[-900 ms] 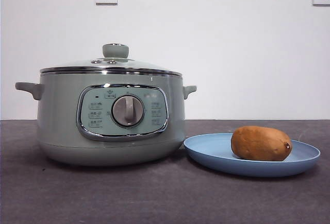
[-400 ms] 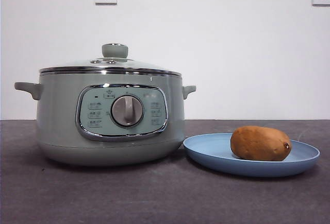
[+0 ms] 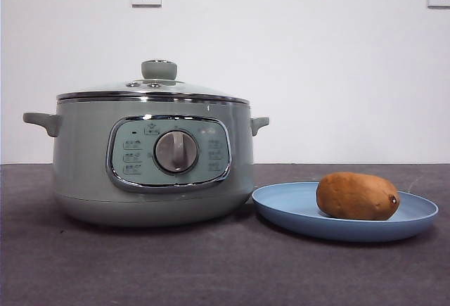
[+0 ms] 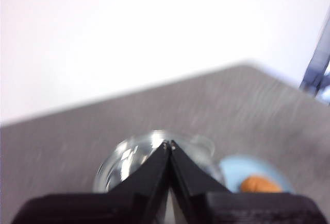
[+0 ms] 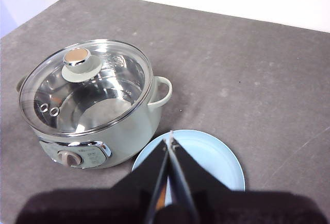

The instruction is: Take the potato out from the steamer,put the potato on the plate,close the lid

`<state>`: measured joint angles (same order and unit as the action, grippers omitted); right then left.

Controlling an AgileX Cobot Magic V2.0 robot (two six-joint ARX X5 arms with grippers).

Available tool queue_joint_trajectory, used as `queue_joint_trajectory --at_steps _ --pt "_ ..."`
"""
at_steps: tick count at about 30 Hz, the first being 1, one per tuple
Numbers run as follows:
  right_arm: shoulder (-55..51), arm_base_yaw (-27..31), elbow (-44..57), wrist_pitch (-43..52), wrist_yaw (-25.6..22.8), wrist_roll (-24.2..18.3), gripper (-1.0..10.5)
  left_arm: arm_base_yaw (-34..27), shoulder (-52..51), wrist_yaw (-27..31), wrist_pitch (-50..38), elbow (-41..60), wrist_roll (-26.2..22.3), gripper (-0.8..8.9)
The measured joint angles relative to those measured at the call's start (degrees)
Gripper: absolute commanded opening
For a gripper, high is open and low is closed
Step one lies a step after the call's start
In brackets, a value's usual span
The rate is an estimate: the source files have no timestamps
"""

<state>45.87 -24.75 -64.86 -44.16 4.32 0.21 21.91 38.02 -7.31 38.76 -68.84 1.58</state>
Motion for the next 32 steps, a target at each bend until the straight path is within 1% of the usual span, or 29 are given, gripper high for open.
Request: queue_joint_trajectory --at_steps 2,6,11,15,18,21,27,32 --pt "0.00 0.00 0.00 -0.02 0.02 0.00 0.0 -1.46 -5.86 -2.75 -6.32 7.21 0.04 -0.03" --pt "0.00 0.00 0.00 -0.04 0.00 0.00 0.0 -4.74 -16.63 -3.65 -17.99 23.21 0.17 -0.03" --pt "-0.02 0.00 0.00 -0.04 0.02 0.00 0.0 -9.22 -24.79 -3.63 -25.14 40.92 2.05 -0.03" --pt "-0.02 0.00 0.00 -0.09 0.00 0.00 0.0 -11.41 -29.94 -3.50 -30.21 51.84 2.91 -0.03" --pt "-0.04 0.00 0.00 -0.11 0.00 0.00 0.0 -12.24 -33.03 -3.50 -33.00 58.03 3.76 -0.03" --pt "-0.02 0.00 0.00 -0.13 0.00 0.00 0.0 -13.66 -35.23 -3.41 -33.99 62.38 5.03 -0.03" --pt "-0.02 0.00 0.00 -0.13 0.00 0.00 0.0 -16.37 -37.68 -3.39 -34.07 67.49 7.02 -0.03" --pt "-0.04 0.00 0.00 -0.17 0.00 0.00 0.0 -17.14 -37.73 -3.39 -28.87 67.84 7.48 -0.03"
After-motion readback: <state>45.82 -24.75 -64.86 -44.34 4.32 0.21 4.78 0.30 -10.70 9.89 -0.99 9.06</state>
